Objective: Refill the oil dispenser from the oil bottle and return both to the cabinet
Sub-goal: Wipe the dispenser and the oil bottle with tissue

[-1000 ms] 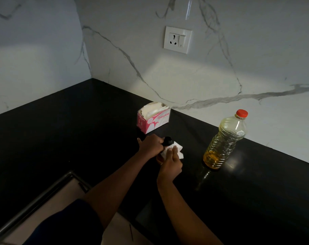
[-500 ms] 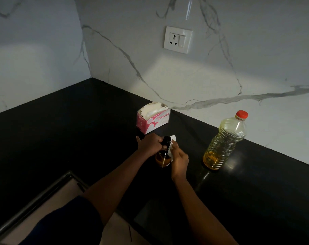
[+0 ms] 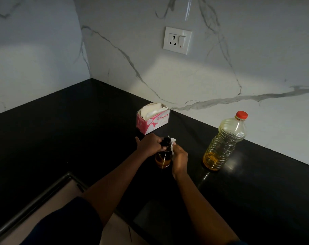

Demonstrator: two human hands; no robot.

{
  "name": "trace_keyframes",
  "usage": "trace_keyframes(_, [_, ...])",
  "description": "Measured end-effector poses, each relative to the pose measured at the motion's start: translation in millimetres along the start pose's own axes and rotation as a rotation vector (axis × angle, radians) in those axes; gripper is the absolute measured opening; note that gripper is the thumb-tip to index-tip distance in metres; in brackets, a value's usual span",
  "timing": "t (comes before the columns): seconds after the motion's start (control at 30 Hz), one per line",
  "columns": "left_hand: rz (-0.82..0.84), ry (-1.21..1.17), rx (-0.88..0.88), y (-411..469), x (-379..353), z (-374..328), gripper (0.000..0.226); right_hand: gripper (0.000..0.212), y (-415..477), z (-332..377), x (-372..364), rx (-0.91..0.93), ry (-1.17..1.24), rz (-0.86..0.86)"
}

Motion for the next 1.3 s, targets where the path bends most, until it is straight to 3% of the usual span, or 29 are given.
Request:
trace_keyframes(0.13, [0.001,0.010,-0.004,0,-3,-1,0.026,0.030,-12,-61,15,-0.253,0.038,-0.181])
trace_keyframes(0.23, [-0.002,0.024,0.001,0,-2,0,0.028,0.032,-22,-72,22,-0.300,0.056,-0.274])
trace_keyframes(0.37, [-0.001,0.045,0.002,-2,-1,-1,0.034,0.025,-37,-43,15,-0.111,0.114,-0.326])
trace_keyframes(0.5, [0.001,0.088,0.012,-3,0,-2,0.033,0.032,-35,-15,0,0.092,-0.059,-0.305])
trace_keyframes(0.6, [0.006,0.051,0.019,-4,1,-2,0.033,0.031,-24,1,-1,0.120,-0.096,-0.272])
trace_keyframes(0.8, [0.052,0.037,-0.022,-6,-1,-6,0.046,0.028,-8,-10,4,-0.073,0.014,-0.196])
trace_keyframes(1.0, [0.091,0.045,-0.016,-6,-4,-4,0.047,0.033,-31,-48,14,-0.252,0.100,-0.292])
trace_keyframes(1.17, [0.103,0.045,-0.024,-7,-3,-5,0.047,0.030,-42,-22,8,-0.003,0.051,-0.336])
trace_keyframes(1.3, [0.113,0.023,-0.014,-7,-4,-3,0.037,0.026,-21,10,2,0.094,-0.055,-0.259])
Point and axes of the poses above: each hand's wrist, its own y-axis towards the middle knuckle, its own x-axis out of the back of the hand, z = x × y, the point moved 10 cm from there along y, towards the middle knuckle, and after that the axes turned 11 degrees about -z, right-handed, at the moved point
